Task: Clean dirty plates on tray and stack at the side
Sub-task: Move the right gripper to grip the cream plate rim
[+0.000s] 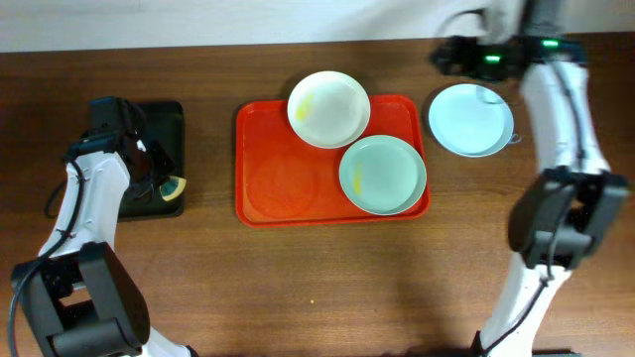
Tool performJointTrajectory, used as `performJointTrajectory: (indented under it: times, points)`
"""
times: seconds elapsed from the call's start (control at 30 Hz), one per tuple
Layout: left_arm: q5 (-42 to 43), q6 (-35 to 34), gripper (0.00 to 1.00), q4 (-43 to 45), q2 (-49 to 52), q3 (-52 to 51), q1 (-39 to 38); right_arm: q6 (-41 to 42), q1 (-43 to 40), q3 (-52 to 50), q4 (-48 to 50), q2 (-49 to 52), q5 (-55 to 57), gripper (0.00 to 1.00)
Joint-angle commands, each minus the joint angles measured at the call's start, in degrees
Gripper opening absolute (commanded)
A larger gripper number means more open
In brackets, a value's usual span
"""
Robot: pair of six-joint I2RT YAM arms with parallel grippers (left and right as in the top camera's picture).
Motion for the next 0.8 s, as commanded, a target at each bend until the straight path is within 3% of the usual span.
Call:
performJointTrajectory:
  times: [0.0,0.1,0.17,0.27,0.33,0.4,0.53,0.67,0.77]
  points:
    - [-0.6,0.9,0.0,0.2,-1.2,0.8,0.2,0.1,11.3,0.1,3.4,6.4,15.5,0.9]
    - [-0.6,0.9,0.0,0.2,-1.1,0.8,0.2,1.2,18.7,0.1,8.4,12.5,22.6,0.9]
    - [-0.6,0.9,0.0,0.2,-1.1,0.8,0.2,8.5,20.1,0.0,7.5,13.6,27.8,0.87]
    - [-0.6,0.9,0.0,0.2,-1.1,0.8,0.2,9.7,19.6,-0.5,4.2,13.7,28.5,0.79]
    - [-0.4,0.9,0.0,0.2,-1.1,0.8,0.2,15.5,19.6,-1.9,3.0,13.7,27.0,0.59]
    - [-0.4,0.9,0.0,0.2,-1.1,0.8,0.2,16.9,19.6,-2.4,3.0,13.7,26.6,0.55]
    - [-0.4,0.9,0.0,0.2,-1.1,0.8,0.2,16.8,20.1,-2.4,3.7,13.7,25.4,0.07]
    - [-0.4,0.9,0.0,0.2,-1.1,0.8,0.2,5.7,23.6,-2.4,5.9,13.7,9.4,0.04]
    - [-0.4,0.9,0.0,0.2,-1.1,0.8,0.2,2.0,28.3,-2.4,-3.0,13.7,14.2,0.04]
